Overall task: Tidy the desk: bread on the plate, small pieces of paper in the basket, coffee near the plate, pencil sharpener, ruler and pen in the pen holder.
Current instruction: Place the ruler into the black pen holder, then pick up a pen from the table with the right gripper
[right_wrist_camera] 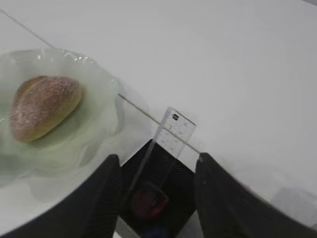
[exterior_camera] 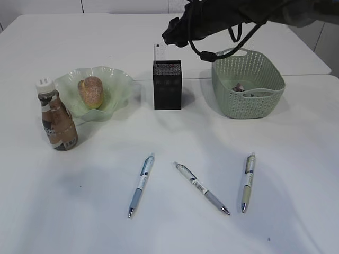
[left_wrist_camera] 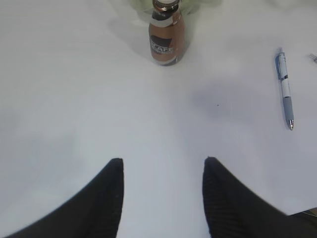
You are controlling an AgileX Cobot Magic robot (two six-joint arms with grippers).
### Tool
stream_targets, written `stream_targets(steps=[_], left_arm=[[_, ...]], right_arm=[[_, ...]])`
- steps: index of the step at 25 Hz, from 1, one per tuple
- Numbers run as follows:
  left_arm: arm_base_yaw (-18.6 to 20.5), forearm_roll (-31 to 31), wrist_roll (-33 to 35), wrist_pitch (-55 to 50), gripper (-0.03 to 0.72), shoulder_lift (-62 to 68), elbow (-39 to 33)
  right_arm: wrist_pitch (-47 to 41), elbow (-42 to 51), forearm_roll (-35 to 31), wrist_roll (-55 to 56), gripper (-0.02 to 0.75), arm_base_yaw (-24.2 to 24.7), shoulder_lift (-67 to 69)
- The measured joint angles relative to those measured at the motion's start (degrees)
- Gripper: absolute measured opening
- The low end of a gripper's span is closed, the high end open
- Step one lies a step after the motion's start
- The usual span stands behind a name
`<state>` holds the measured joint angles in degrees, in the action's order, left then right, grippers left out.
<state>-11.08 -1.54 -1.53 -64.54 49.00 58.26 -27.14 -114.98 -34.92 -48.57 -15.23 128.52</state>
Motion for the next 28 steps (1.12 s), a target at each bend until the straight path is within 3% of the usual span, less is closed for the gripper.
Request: stream_targets(steps=[8,11,13,15,18,23,28], left_arm=[[0.00,0.20,0.00,0.17,0.358,0.00,0.00],[0.00,0.73,0.00,0.17,0.358,0.00,0.00],[0.00,1.00,0.00,0.17,0.358,0.00,0.00],[0.00,1.54,0.00,0.17,0.358,0.00,0.00],[0.00,1.97,0.00,0.26,0.358,0.00,0.00],[0.00,2.51,-0.92,0.26,0.358,0.00,0.00],[0.00,2.51,-1.87,-0.08,0.358,0.00,0.00]], right_arm=[[-11.11,-0.02,2.05,0.48,0.389,0.56,-4.36],[-22.96,-0.02,7.59,4.38,0.389,0.56,-4.75],[-25.30,-0.02,9.71,5.19,0.389,0.56,-4.83],[-35.58,-0.02,17.75,10.62,0.389,0.56,-4.97],[-40.86,-0.02,21.61,15.68,0.389,0.56,-6.08],[-43.06,-0.12,23.52,22.91,0.389,0.56,-8.85],[-43.18,-0.12,29.72,36.79,0.389,0.56,-11.69]])
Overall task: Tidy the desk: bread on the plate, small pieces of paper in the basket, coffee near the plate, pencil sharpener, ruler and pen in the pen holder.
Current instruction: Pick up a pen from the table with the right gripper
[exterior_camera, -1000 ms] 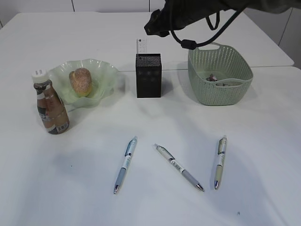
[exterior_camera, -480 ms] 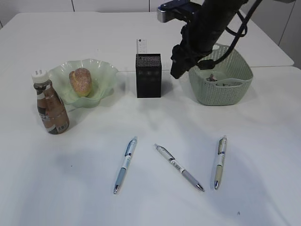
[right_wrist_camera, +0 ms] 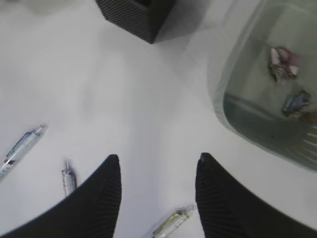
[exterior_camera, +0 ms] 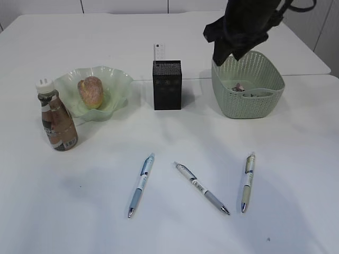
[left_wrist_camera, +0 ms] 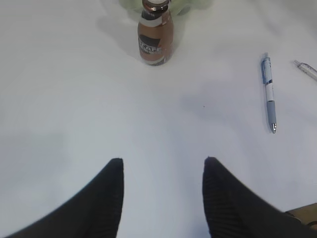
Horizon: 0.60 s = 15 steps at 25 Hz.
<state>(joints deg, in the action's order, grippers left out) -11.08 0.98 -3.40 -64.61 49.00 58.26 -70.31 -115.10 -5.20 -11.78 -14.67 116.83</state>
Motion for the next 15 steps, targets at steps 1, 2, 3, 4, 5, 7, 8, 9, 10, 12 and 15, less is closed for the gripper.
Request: stream_targets(steps=[1,2,3,4,5,7,8,9,10,12,15], left_arm=[[0.00,0.00,-0.15,-0.18,0.358,0.00,0.00],[0.00,0.00,-0.28,-0.45,0.358,0.00,0.00],[0.00,0.00,-0.41,-0.58,0.358,0.00,0.00],[0.00,0.00,-0.54,-0.91,0.358,0.00,0.00],[0.00,0.09,-0.63,-1.33,0.358,0.00,0.00],[0.00,0.21,-0.67,-2.00,0.358,0.00,0.00],[0.00,0.34,-0.77,-1.98,0.358,0.00,0.00],[0.00,0.64,-0.77,-1.98,0.358,0.00,0.00],[0.00,0.85,-0.77,-2.02,0.358,0.00,0.00],[0.00,1.57,-0.79,-2.12,0.358,0.00,0.00],[0.00,2.18,-0.79,-2.12,0.358,0.00,0.00]], right_arm=[[-0.28,0.00,1.35,2.70,0.389,0.00,-0.61],[-0.40,0.00,2.92,6.56,0.389,0.00,-1.55],[-0.51,0.00,3.61,8.76,0.389,0.00,-2.25],[-0.56,0.26,4.01,10.73,0.389,0.00,-3.00],[-0.56,0.78,4.29,12.64,0.389,0.00,-3.89],[-0.72,3.07,4.41,16.19,0.389,0.00,-6.78],[-0.81,3.91,4.41,16.62,0.389,0.00,-7.00],[-0.81,5.58,4.41,17.27,0.389,0.00,-9.18],[-0.81,6.68,4.41,17.53,0.389,0.00,-9.82],[-0.85,10.79,4.41,18.17,0.388,0.00,-13.06],[-0.85,17.33,4.08,19.08,0.388,0.00,-17.49]])
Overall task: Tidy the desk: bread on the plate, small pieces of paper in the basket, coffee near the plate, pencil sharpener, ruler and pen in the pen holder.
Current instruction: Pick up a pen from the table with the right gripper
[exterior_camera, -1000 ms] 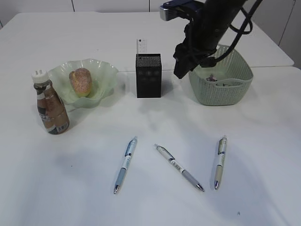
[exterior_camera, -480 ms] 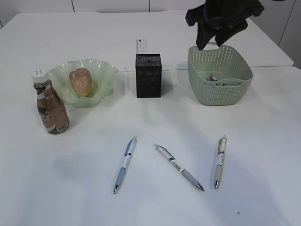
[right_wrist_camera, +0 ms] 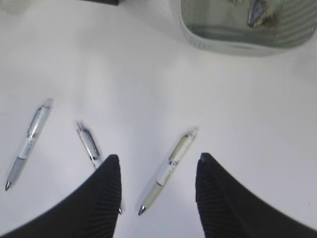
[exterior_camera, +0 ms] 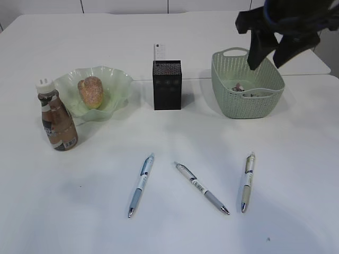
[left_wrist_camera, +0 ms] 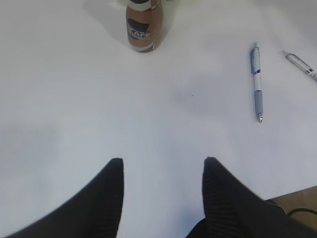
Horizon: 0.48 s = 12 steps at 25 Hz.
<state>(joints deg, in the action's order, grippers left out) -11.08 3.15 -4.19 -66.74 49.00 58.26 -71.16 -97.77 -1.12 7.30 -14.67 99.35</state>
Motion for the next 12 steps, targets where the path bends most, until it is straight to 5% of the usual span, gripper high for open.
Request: stream_targets(steps=[12], left_arm=[[0.00,0.08,-0.09,-3.05,0.340,0.00,0.00]], right_arm=[[0.00,25.65,-0.35,8.68,0.388,0.00,-13.67]])
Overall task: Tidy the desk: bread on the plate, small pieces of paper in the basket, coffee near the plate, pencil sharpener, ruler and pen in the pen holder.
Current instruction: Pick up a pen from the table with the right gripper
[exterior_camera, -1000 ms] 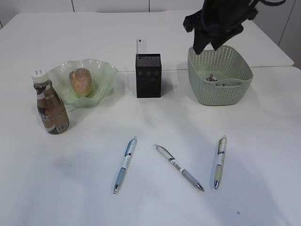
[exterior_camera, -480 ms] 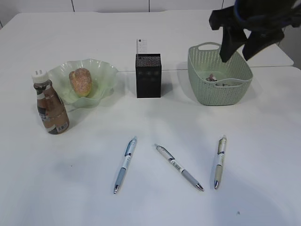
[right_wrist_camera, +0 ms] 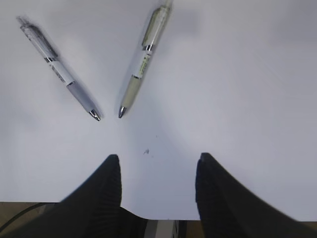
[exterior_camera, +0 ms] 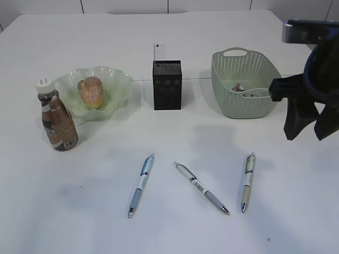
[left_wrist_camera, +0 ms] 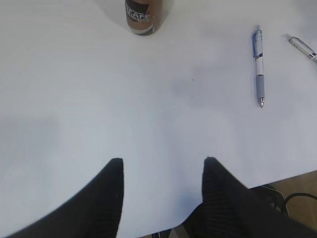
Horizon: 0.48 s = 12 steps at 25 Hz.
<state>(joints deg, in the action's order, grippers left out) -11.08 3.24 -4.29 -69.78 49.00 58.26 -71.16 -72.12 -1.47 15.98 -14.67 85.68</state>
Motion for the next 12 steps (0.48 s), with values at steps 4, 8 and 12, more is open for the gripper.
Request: stream_targets(steps=[4,8,12], left_arm=[[0.00,0.00,0.00,-0.46,0.349,0.00,0.00],[0.00,0.03,0.00,-0.74,0.351,0.00,0.00],[0.00,0.03,0.00,-1.16,0.352,0.00,0.00]], right_arm=[[0.00,1.12,-0.11,2.70,0.389,0.00,0.10],[1.60,1.12,-0.37,5.43,0.389,0.00,0.75],[3.51,1.12,-0.98,8.27,0.389,0.00,2.92]])
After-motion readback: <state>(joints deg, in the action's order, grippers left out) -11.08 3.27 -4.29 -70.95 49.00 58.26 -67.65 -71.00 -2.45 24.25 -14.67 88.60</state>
